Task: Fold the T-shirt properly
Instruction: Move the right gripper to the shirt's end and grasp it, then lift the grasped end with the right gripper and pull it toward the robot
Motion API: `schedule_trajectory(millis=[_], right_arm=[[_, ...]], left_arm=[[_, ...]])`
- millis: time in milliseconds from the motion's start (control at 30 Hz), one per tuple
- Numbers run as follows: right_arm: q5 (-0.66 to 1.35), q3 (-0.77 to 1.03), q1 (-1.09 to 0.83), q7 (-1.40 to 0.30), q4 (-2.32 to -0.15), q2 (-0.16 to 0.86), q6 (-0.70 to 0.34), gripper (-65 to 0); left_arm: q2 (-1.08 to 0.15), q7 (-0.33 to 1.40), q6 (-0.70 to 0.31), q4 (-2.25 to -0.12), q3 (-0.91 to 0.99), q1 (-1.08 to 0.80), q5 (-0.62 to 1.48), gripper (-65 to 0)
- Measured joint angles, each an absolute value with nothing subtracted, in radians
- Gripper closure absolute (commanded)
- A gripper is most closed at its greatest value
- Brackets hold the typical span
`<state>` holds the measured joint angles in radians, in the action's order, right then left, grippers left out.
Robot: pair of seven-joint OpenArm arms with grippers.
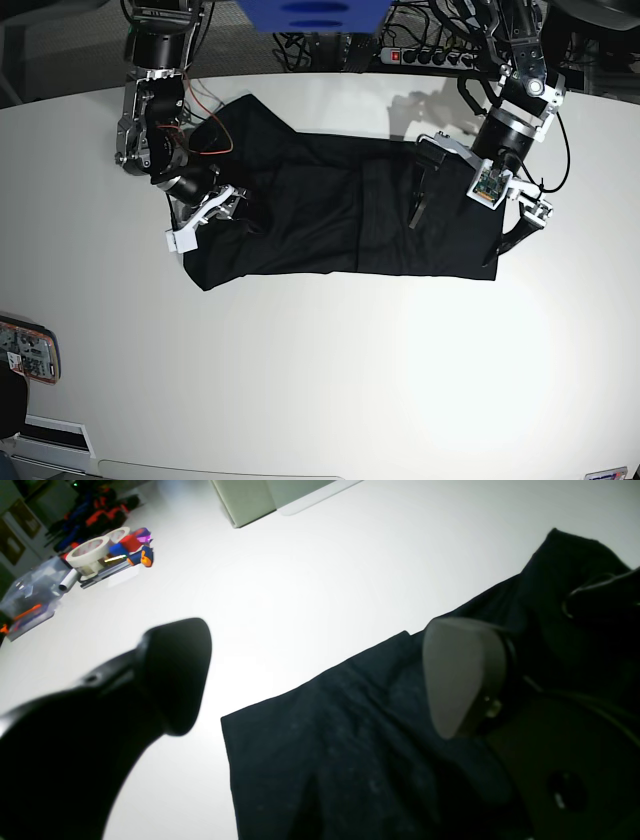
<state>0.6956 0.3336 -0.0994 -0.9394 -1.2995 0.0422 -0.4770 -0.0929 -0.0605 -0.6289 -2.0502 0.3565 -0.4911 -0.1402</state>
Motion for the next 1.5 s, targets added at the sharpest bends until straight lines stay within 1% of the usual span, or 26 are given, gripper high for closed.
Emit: schedule_trajectory(millis=[67, 167, 267, 300, 500, 600, 733, 867, 1033, 1133, 1233, 1400, 1500], right_arm=[[0.681, 0.334, -0.099, -0.941, -1.297, 0.042, -0.474, -24.2], [0.654, 0.330, -0.098, -0.970, -1.295, 0.044, -0.471, -11.4], [0.635, 0.327, -0.096, -0.978, -1.296, 0.044, -0.472, -1.9], [0.635, 0.327, -0.096, -0.978, -1.296, 0.044, -0.473, 0.0], [0.636, 0.326, -0.093, -0.986, -1.296, 0.047, -0.474, 0.0], [0.647, 0.325, -0.044, -1.050, -1.285, 0.050, -0.463, 0.0], [0.623, 0.318, 0.005, -1.070, -1.269, 0.073, -0.448, 0.0], [0.633, 0.318, 0.000, -1.054, -1.269, 0.111, -0.453, 0.0], [0.628, 0.317, 0.003, -1.052, -1.270, 0.195, -0.451, 0.0], [0.611, 0.321, 0.039, -1.079, -1.266, 0.205, -0.446, 0.0], [0.503, 0.318, 0.098, -1.090, -1.265, 0.202, -0.425, 0.0], [0.324, 0.319, 0.106, -1.045, -1.275, 0.201, -0.451, 0.0], [0.241, 0.319, 0.117, -1.029, -1.277, 0.194, -0.445, 0.0]], left_arm=[[-0.093, -0.060, -0.628, -2.050, 0.356, -0.494, -0.143, -64.7], [-0.093, -0.060, -0.629, -2.050, 0.356, -0.493, -0.142, -64.7], [-0.093, -0.060, -0.629, -2.050, 0.356, -0.494, -0.142, -64.7], [-0.093, -0.060, -0.629, -2.050, 0.356, -0.494, -0.143, -64.7], [-0.093, -0.060, -0.629, -2.050, 0.356, -0.493, -0.143, -64.7], [-0.094, -0.060, -0.629, -2.050, 0.356, -0.493, -0.142, -64.7], [-0.094, -0.060, -0.629, -2.050, 0.356, -0.493, -0.142, -64.7], [-0.094, -0.060, -0.629, -2.050, 0.356, -0.494, -0.142, -64.7], [-0.094, -0.060, -0.629, -2.050, 0.356, -0.493, -0.142, -64.7], [-0.095, -0.060, -0.628, -2.050, 0.356, -0.492, -0.142, -64.7], [-0.094, -0.060, -0.628, -2.050, 0.356, -0.493, -0.142, -64.7], [-0.094, -0.060, -0.629, -2.050, 0.356, -0.493, -0.142, -64.7], [-0.094, -0.060, -0.629, -2.050, 0.356, -0.493, -0.142, -64.7]])
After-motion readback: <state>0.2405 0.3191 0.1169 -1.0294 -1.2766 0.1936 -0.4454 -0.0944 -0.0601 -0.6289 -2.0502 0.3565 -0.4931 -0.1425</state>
